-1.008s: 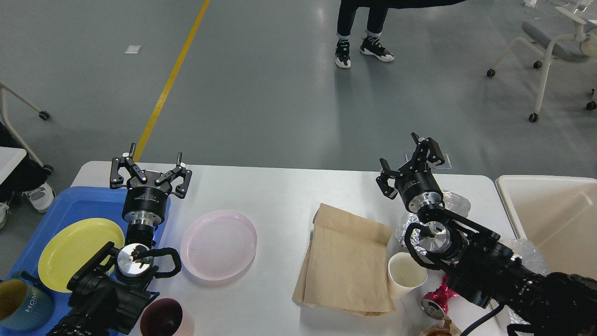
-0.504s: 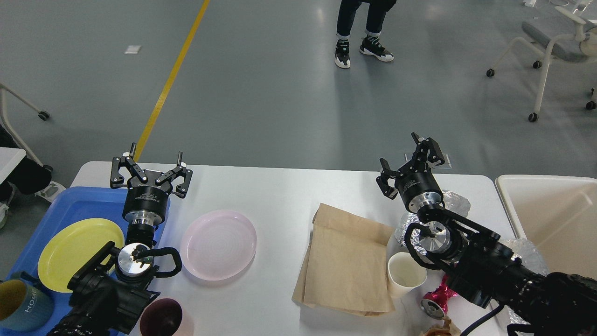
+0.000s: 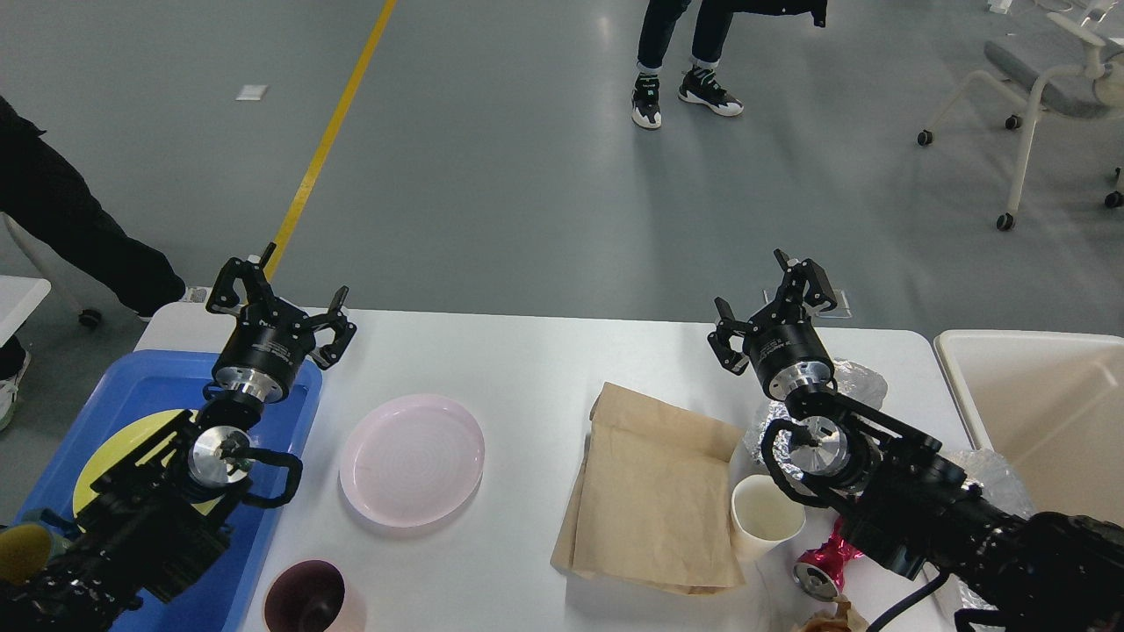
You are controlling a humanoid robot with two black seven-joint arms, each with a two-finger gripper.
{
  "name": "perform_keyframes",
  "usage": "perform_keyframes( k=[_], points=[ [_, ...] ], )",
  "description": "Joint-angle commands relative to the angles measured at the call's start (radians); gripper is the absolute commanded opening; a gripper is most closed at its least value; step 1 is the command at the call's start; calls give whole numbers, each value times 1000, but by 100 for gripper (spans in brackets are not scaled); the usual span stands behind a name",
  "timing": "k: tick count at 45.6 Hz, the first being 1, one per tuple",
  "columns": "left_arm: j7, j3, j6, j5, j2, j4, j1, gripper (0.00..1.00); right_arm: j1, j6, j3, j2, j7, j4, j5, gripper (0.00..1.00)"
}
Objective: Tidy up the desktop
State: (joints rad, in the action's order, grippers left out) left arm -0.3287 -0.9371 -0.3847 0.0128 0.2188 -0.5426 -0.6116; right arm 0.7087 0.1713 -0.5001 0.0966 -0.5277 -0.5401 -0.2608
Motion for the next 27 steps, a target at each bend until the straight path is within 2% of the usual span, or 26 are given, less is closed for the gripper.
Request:
perform_keyframes(
  k=[1, 8, 18, 27],
  points=[
    [0, 96, 122, 1, 59, 3, -85, 100, 0, 1, 0, 0, 0, 0, 0, 100],
    [0, 352, 207, 9, 85, 6, -207, 100, 0, 1, 0, 0, 0, -1, 0, 100],
    [2, 779, 207, 15, 93, 9, -388, 100, 0, 1, 0, 0, 0, -1, 0, 100],
    [2, 1061, 202, 16, 91, 10, -557, 100, 0, -1, 0, 0, 0, -1, 0, 100]
  ],
)
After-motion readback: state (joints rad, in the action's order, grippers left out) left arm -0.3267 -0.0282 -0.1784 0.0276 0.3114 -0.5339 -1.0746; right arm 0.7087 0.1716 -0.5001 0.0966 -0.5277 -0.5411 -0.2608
